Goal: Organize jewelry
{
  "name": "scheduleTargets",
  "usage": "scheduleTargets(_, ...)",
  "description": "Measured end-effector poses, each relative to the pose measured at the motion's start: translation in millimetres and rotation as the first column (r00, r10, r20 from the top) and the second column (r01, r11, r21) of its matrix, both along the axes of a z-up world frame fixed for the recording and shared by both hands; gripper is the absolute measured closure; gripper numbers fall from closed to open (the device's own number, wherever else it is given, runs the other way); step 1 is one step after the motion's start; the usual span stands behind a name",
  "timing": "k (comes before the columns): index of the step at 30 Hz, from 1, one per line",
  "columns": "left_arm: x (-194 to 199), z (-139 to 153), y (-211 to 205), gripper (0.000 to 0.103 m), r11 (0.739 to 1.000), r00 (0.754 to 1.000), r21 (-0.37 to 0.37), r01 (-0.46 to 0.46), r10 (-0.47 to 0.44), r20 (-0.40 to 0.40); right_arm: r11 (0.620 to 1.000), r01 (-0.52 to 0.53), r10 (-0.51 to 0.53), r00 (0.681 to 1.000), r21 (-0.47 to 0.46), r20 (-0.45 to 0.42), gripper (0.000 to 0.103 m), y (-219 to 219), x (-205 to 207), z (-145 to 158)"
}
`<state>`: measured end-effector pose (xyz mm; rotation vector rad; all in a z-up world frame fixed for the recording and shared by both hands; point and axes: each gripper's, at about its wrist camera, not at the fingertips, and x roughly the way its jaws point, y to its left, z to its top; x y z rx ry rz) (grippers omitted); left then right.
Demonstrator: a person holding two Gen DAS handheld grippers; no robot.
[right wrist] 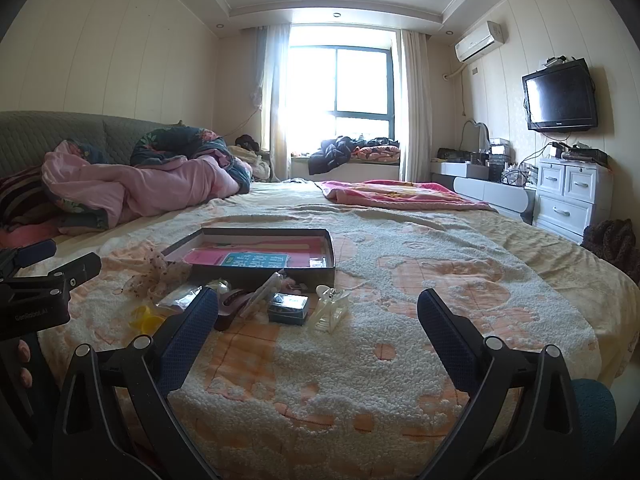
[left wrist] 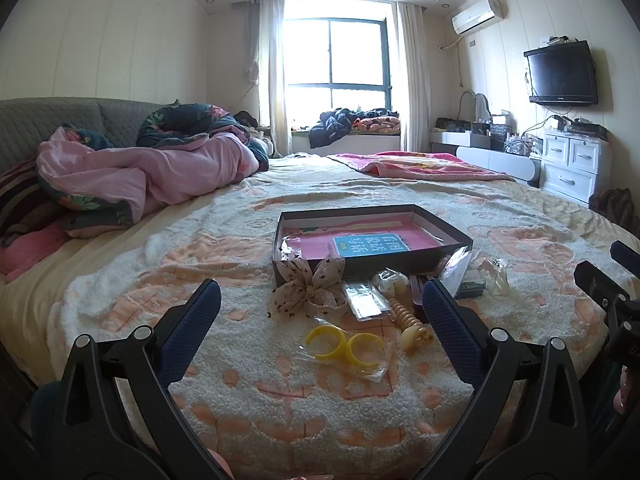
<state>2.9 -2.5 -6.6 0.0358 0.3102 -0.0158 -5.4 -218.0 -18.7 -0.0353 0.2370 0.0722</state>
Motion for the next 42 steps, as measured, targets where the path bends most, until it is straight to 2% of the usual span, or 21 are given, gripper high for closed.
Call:
scheduleTargets(23, 6.2, -0.6, 9.4, 0.011, 1.000, 1.000, -0.003, -0.021, 0.021, -0.013, 1.000, -0.018, 0.018, 1.000, -0.006, -0.017, 0.006, 2.1, 1.3, -2.9)
scheduleTargets(42, 22.5, 0.9, 39.4, 0.011, 0.994, 0.992, -0.035, -0.107, 0.105, -0.063, 0.983, -0.176, 0.169, 0.979, -0.047, -0.111, 0.006, 33.4, 23.8, -5.8)
